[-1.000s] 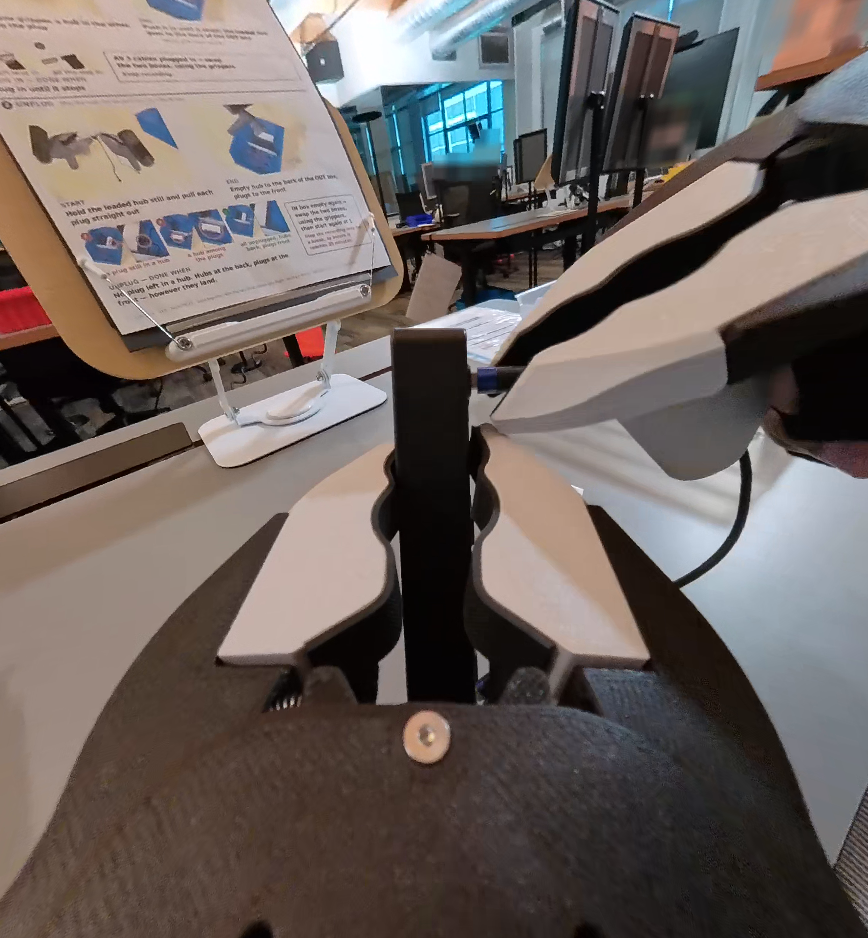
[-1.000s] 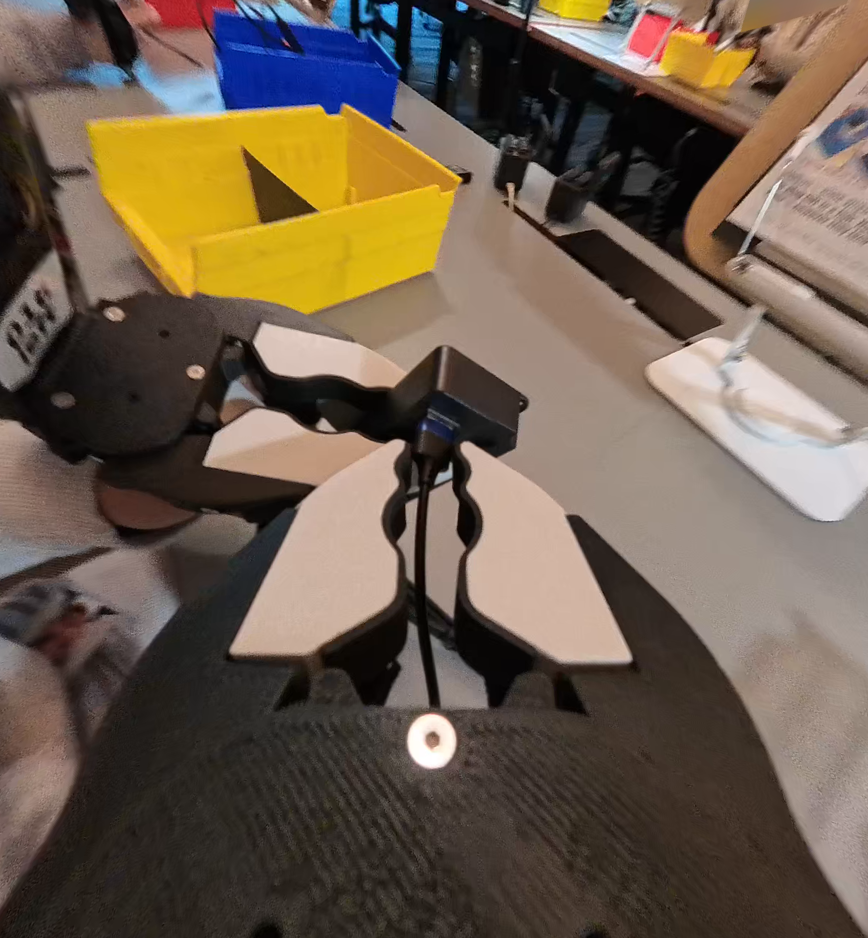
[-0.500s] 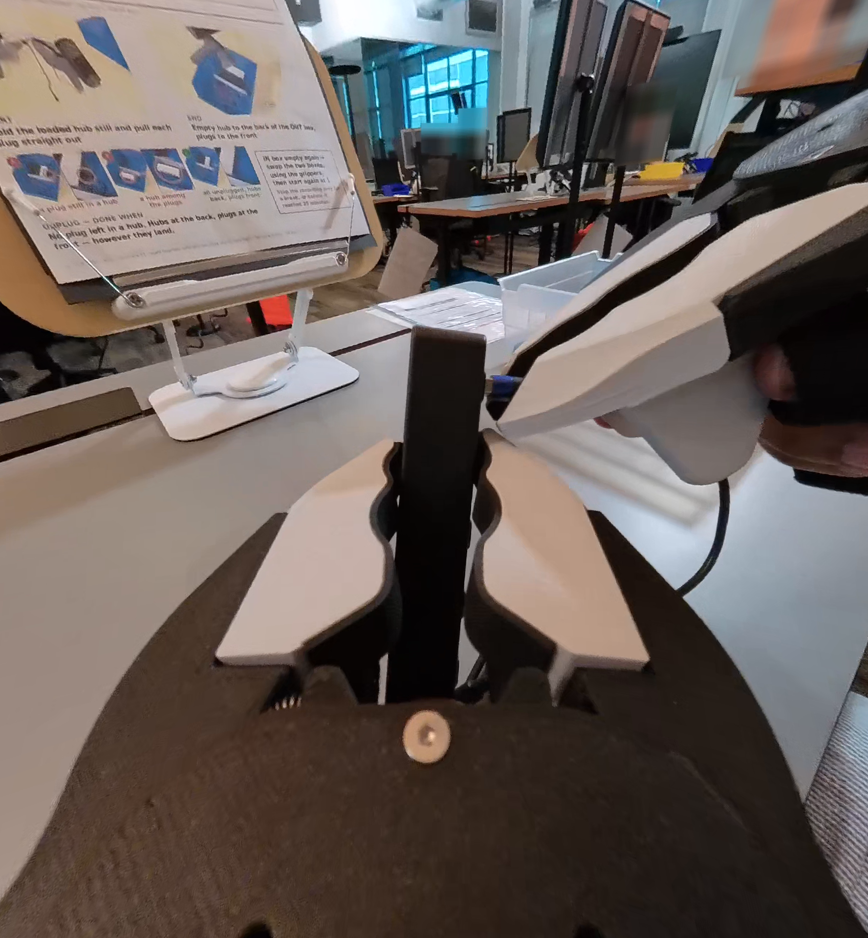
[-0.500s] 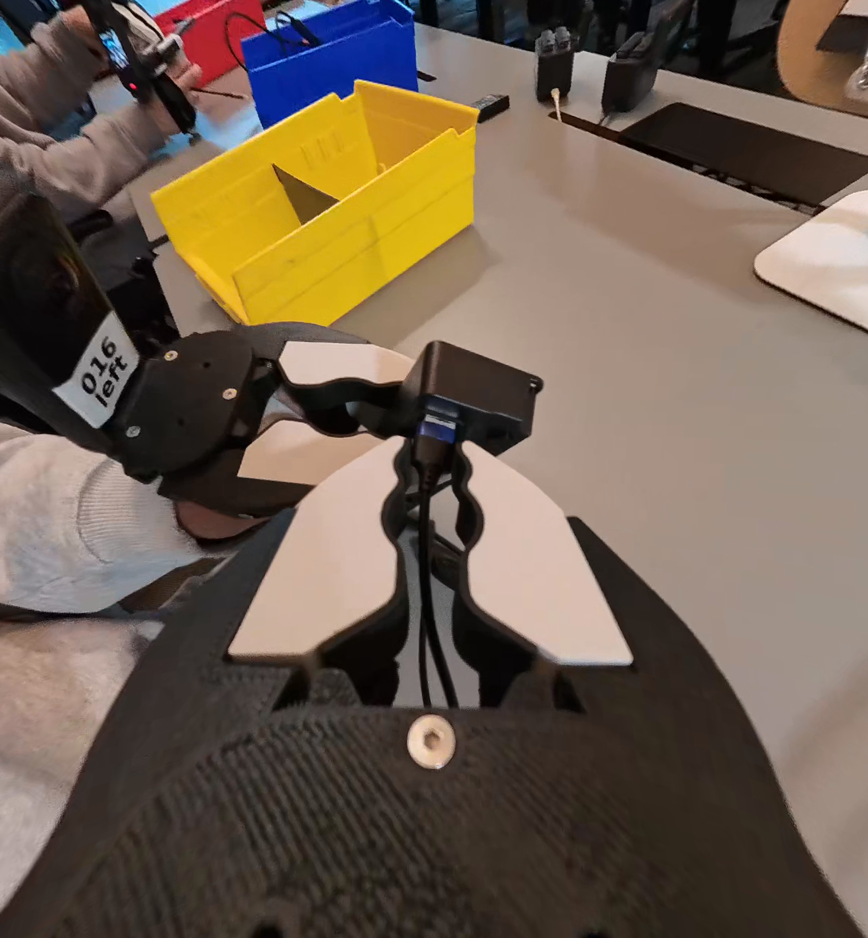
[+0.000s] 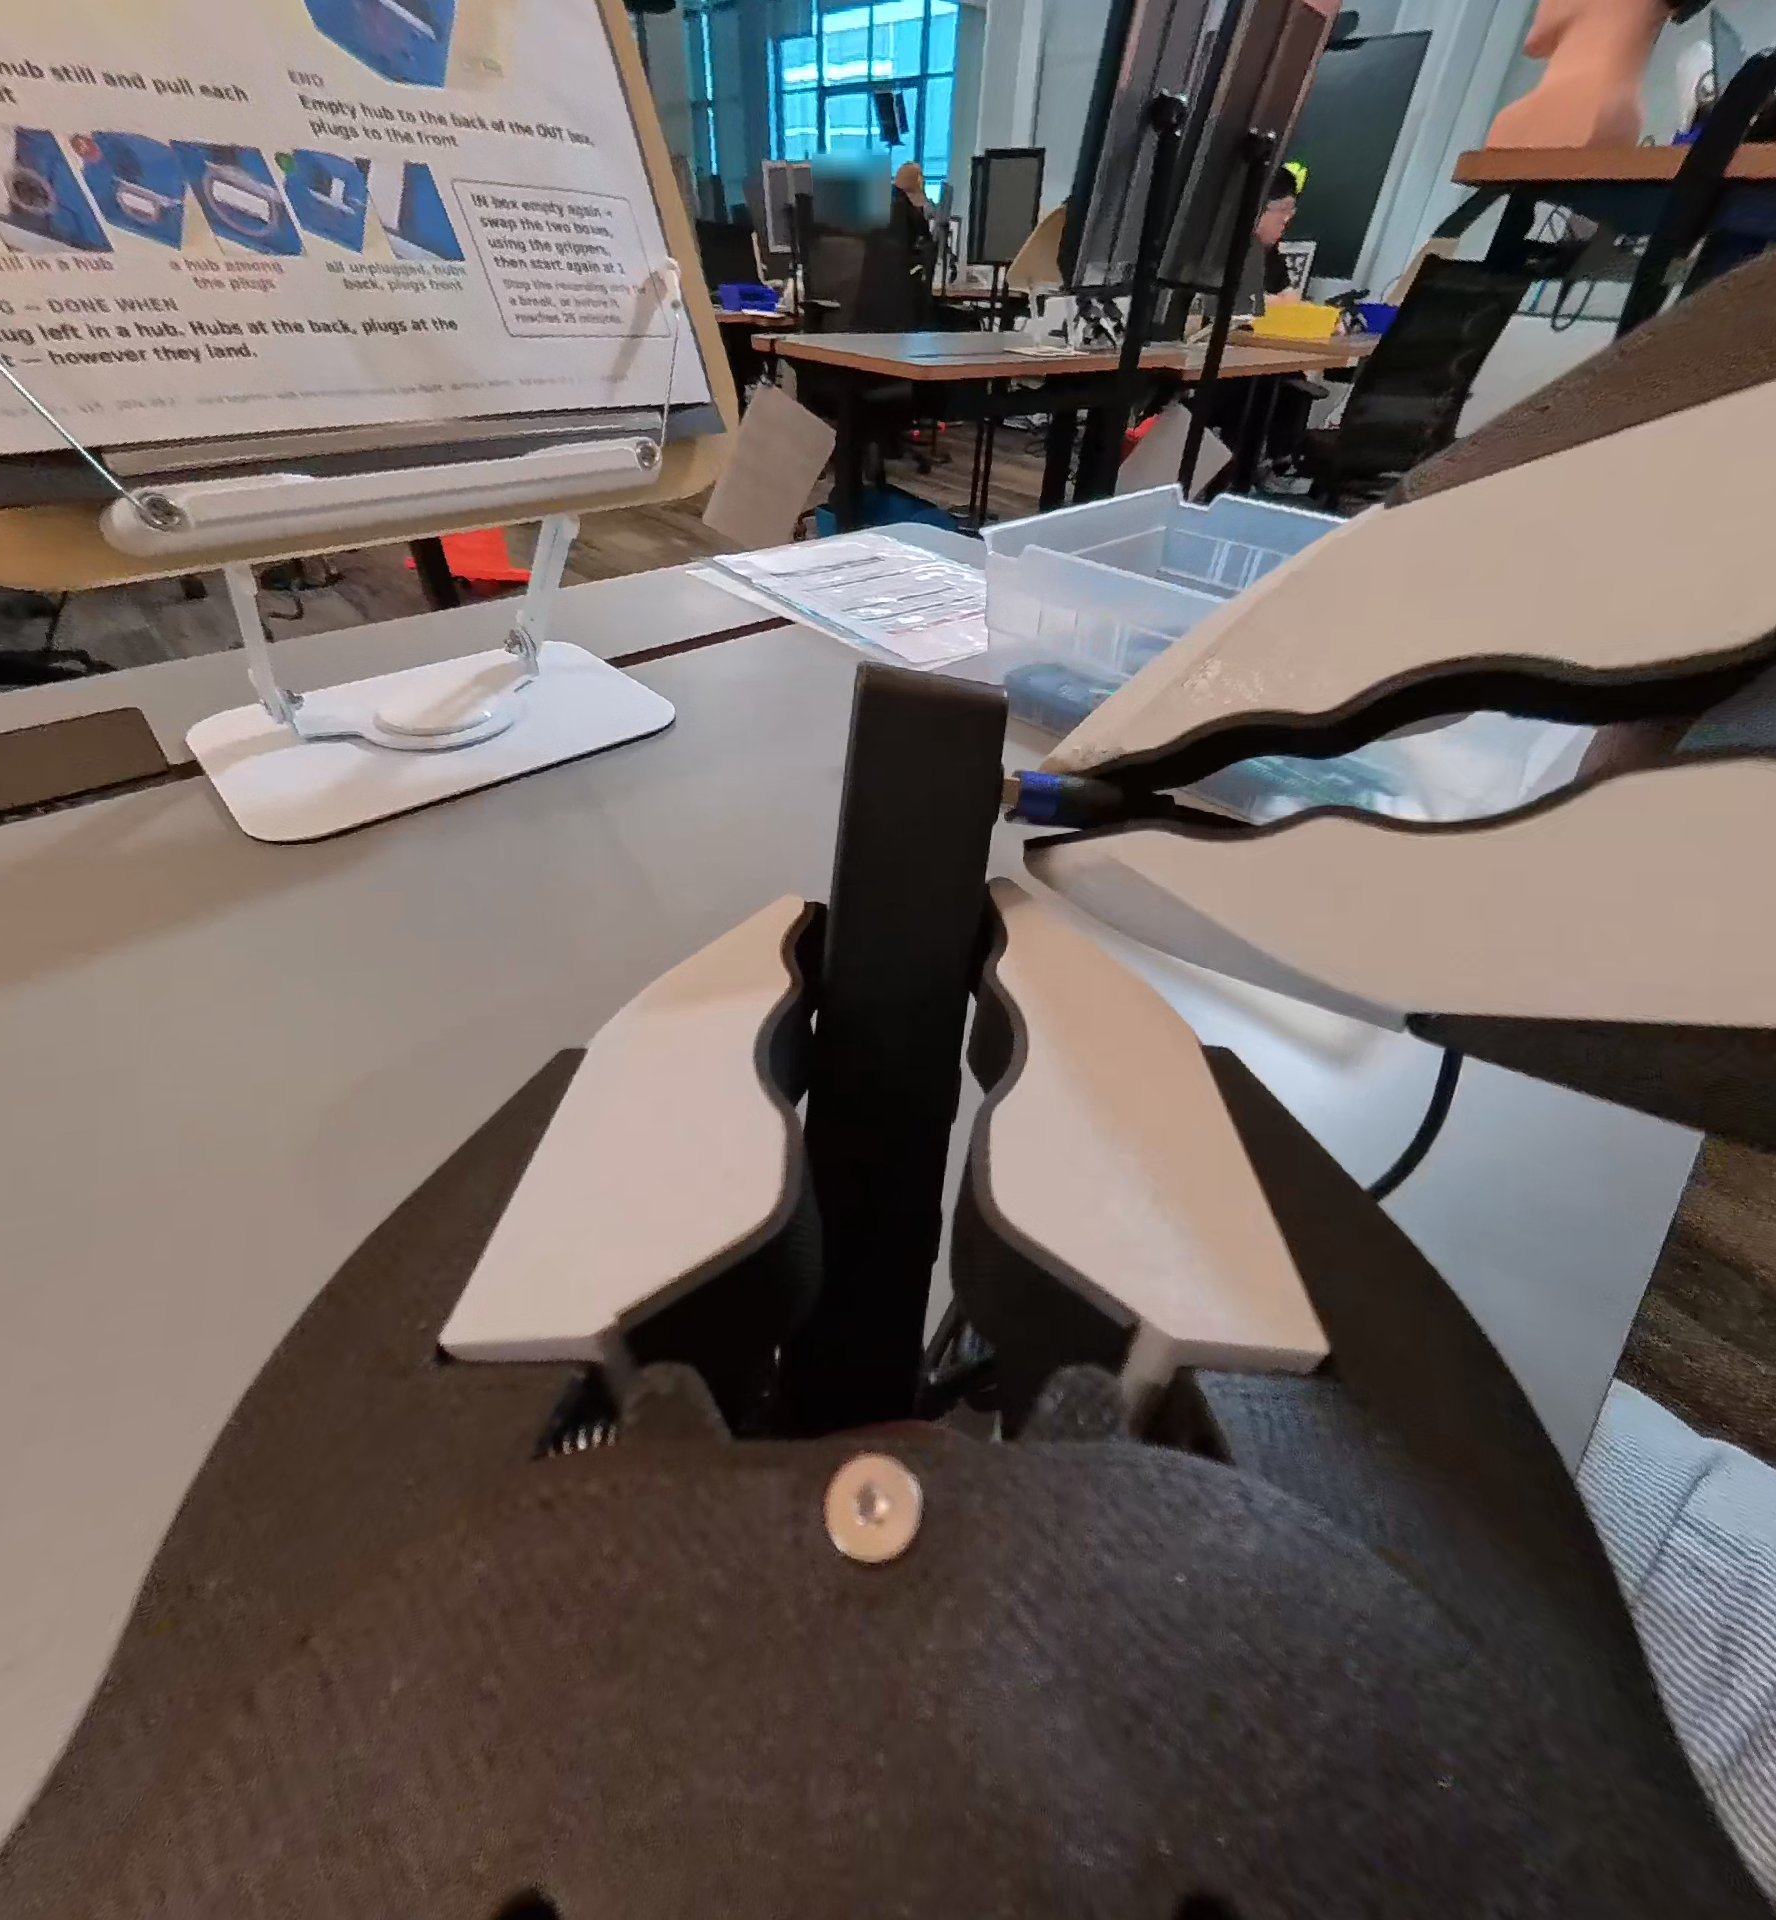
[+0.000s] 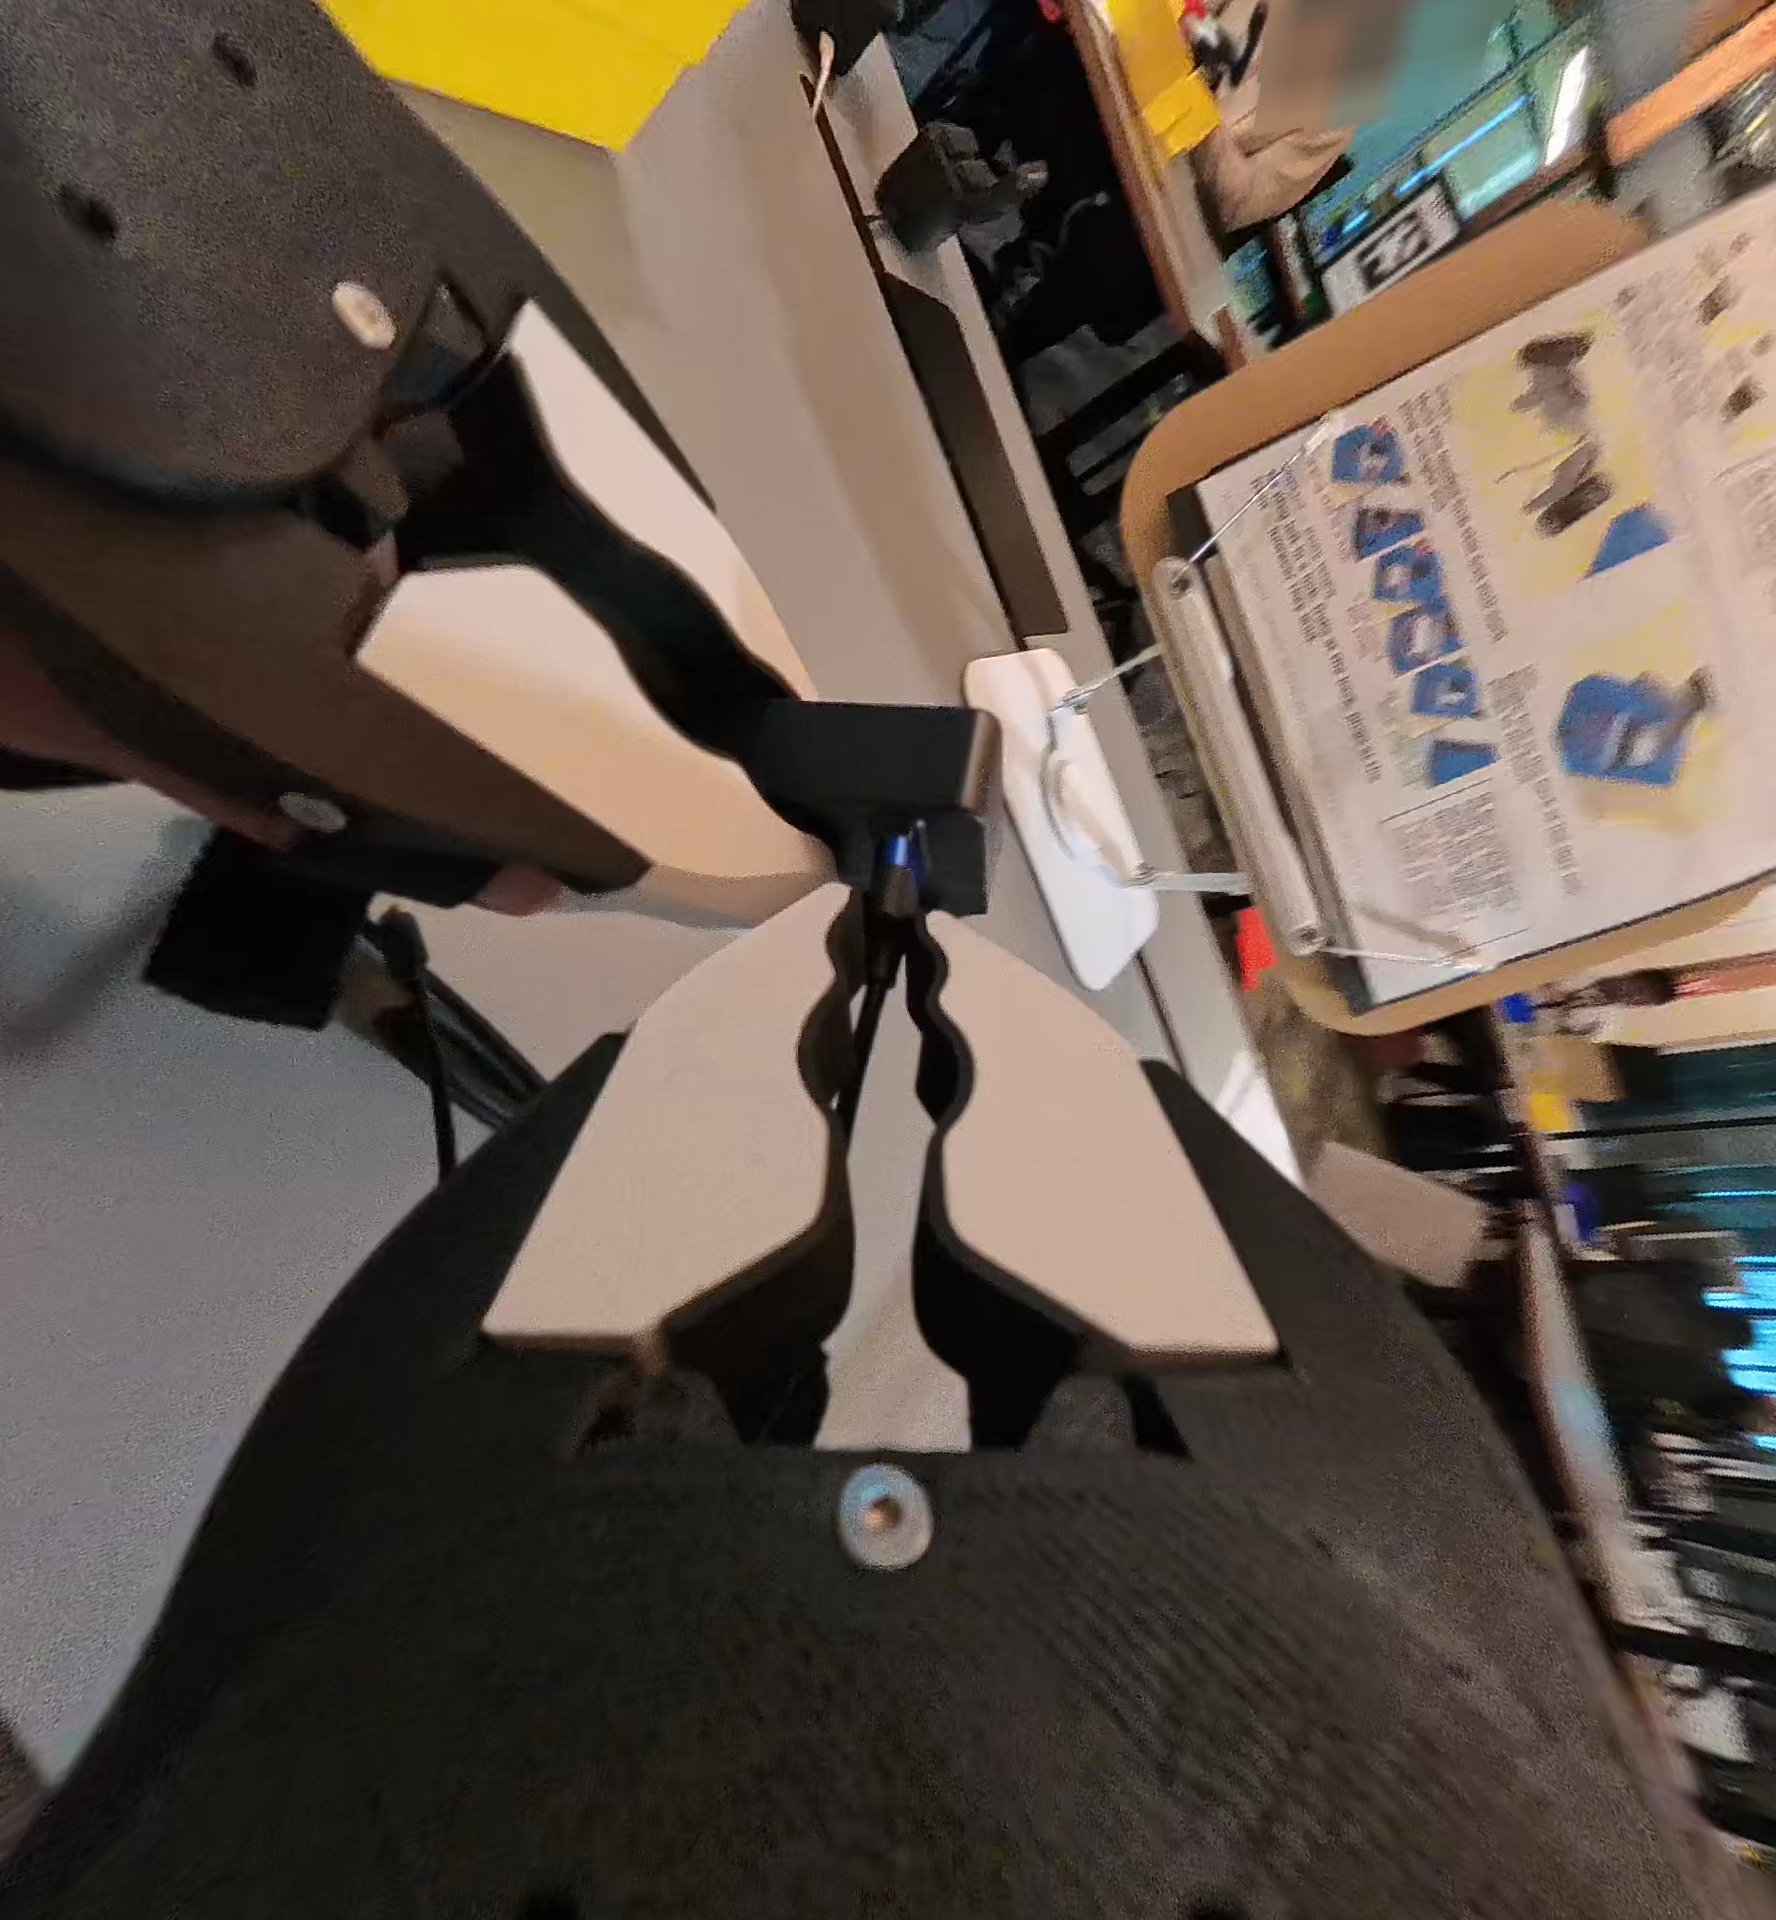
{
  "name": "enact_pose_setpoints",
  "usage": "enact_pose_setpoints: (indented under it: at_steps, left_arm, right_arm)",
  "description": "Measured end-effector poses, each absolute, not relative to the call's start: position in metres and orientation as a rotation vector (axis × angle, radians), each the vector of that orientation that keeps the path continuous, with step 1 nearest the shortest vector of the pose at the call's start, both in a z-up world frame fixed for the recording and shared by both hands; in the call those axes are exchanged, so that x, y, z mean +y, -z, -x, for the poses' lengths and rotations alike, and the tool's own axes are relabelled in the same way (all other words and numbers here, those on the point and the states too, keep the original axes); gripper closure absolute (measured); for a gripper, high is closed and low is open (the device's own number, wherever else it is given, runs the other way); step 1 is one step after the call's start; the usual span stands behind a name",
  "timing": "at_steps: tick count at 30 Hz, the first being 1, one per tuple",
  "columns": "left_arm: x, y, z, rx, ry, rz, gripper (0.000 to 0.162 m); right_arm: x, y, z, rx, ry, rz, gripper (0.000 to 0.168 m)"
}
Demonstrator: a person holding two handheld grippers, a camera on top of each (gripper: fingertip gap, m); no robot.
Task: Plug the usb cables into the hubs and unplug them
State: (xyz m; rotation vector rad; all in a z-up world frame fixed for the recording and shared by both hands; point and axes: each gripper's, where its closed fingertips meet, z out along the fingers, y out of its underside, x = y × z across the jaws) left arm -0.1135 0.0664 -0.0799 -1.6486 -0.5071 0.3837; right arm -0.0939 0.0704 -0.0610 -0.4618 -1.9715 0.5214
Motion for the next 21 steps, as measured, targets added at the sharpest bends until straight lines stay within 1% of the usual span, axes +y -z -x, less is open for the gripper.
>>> enact_pose_setpoints:
  at_steps: [7, 11, 17, 21]
  left_arm:
    - [0.066, 0.08, 0.114, -0.51, -0.363, 1.653, 0.134]
    - [0.066, 0.08, 0.114, -0.51, -0.38, 1.657, 0.134]
    - [0.065, 0.075, 0.109, -0.473, -0.357, 1.63, 0.134]
    - [0.066, 0.071, 0.101, -0.408, -0.242, 1.584, 0.134]
  right_arm:
    - [0.072, 0.058, 0.094, -1.846, -0.296, 0.221, 0.16]
    - [0.072, 0.057, 0.095, -1.809, -0.241, 0.178, 0.16]
    - [0.064, 0.049, 0.092, -1.807, -0.476, 0.202, 0.16]
    - [0.057, 0.044, 0.086, -1.783, -0.655, 0.061, 0.16]
